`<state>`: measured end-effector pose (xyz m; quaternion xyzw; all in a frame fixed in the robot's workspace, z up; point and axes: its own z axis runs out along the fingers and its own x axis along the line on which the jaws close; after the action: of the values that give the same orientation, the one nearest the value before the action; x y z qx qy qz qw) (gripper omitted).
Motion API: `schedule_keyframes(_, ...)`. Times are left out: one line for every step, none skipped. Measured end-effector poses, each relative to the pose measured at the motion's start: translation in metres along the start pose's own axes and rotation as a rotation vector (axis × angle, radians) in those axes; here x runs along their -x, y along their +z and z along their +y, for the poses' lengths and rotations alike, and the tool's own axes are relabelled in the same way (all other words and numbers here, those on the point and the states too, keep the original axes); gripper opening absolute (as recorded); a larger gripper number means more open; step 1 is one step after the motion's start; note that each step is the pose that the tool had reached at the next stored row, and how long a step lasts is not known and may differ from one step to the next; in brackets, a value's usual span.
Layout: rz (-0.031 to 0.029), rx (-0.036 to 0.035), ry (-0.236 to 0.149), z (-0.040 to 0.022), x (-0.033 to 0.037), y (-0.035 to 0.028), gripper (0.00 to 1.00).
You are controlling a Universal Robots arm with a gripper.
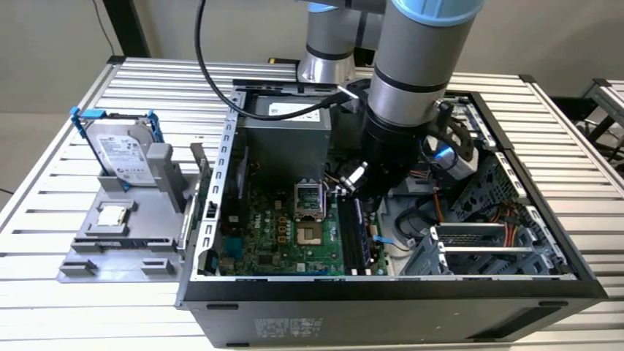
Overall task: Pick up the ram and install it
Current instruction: 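Press down the ram until it locks into place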
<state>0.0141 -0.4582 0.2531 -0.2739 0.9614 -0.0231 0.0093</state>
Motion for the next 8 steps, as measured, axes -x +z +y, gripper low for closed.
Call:
schedule_keyframes(-0.0009, 0.0000, -0.017, 0.0000, 0.0000, 0.0000, 0.00)
schedule_keyframes(-0.0020, 0.0000, -0.034, 0.0000, 0.0000, 0.0000, 0.00)
schedule_keyframes(-0.0029, 0.0000, -0.050, 0.0000, 0.0000, 0.0000, 0.00)
schedule_keyframes(-0.0039, 0.0001, -0.068, 0.0000, 0.0000, 0.0000, 0.00)
schedule_keyframes(-0.0049, 0.0001, -0.086, 0.0000, 0.0000, 0.0000, 0.00)
schedule_keyframes(-0.0058, 0.0002, -0.103, 0.0000, 0.0000, 0.0000, 0.00)
schedule_keyframes(-0.0066, 0.0002, -0.119, 0.0000, 0.0000, 0.0000, 0.00)
schedule_keyframes(-0.0073, 0.0002, -0.134, 0.0000, 0.0000, 0.0000, 0.00)
